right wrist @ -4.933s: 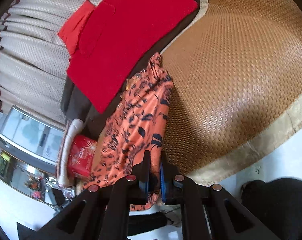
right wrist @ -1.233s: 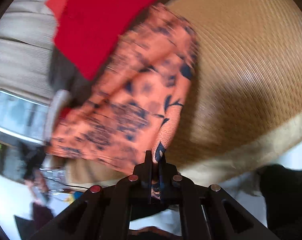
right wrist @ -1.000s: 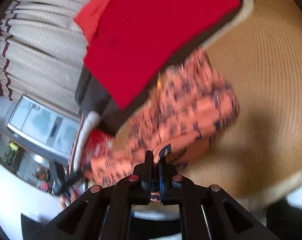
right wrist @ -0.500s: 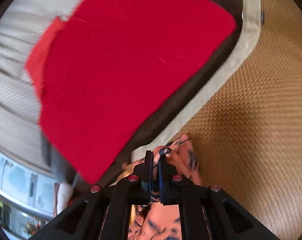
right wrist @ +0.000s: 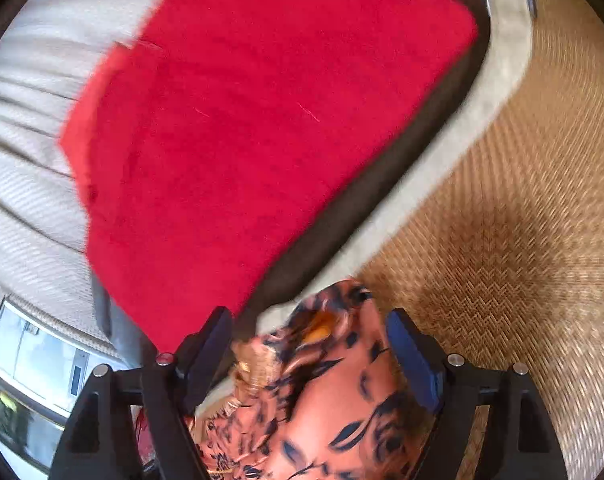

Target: Fold small clothes

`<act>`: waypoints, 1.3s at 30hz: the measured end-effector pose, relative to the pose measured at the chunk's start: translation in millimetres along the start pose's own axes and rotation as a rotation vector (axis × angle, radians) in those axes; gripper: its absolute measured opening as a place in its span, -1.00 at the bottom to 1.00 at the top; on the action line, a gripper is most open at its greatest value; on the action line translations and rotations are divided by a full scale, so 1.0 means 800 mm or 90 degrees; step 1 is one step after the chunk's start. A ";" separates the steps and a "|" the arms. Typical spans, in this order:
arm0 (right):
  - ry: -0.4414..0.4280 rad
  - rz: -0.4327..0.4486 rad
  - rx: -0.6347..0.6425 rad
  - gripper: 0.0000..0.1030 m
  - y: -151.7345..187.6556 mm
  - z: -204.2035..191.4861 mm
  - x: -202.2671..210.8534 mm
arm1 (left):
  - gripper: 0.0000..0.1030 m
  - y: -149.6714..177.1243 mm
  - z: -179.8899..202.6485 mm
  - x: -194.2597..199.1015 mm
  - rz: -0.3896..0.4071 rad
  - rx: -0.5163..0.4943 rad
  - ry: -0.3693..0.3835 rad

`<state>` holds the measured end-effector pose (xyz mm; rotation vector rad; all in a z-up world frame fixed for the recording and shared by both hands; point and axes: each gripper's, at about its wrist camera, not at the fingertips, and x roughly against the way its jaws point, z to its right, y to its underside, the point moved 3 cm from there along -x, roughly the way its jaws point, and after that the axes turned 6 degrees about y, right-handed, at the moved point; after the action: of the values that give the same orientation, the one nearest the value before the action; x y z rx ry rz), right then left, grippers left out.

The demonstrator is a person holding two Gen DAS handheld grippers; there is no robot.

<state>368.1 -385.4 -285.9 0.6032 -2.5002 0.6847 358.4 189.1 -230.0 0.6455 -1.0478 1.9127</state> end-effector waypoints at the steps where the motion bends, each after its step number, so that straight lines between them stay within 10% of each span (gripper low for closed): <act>1: 0.002 0.003 0.025 0.60 0.009 -0.013 0.012 | 0.12 0.003 0.005 0.000 -0.002 -0.002 0.001; 5: -0.019 -0.030 0.088 0.47 0.055 -0.052 0.027 | 0.12 0.032 0.035 -0.014 -0.023 -0.004 0.003; 9: -0.067 -0.142 0.113 -0.31 0.121 -0.083 0.001 | -0.21 0.037 0.041 -0.058 -0.036 0.025 -0.009; 11: -0.060 -0.193 0.112 -0.31 0.148 -0.083 -0.029 | -0.72 0.031 0.041 -0.073 -0.029 0.021 -0.029; 20: -0.015 -0.313 0.069 -0.26 0.181 -0.075 -0.097 | -0.84 -0.004 0.052 -0.108 0.011 0.038 0.061; 29: -0.115 -0.208 0.091 -0.24 0.137 -0.119 -0.122 | -0.84 -0.054 0.027 -0.112 0.088 0.080 0.103; 33: -0.122 -0.146 0.071 0.35 0.120 -0.123 -0.127 | -0.84 -0.069 0.010 -0.112 0.116 0.110 0.112; 39: -0.099 -0.128 0.105 0.35 0.125 -0.127 -0.135 | -0.80 -0.083 0.019 -0.097 0.162 0.074 0.070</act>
<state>434.0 -220.2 -302.3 0.9873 -2.4923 0.7978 456.2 163.0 -251.8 0.4823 -0.9922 2.2172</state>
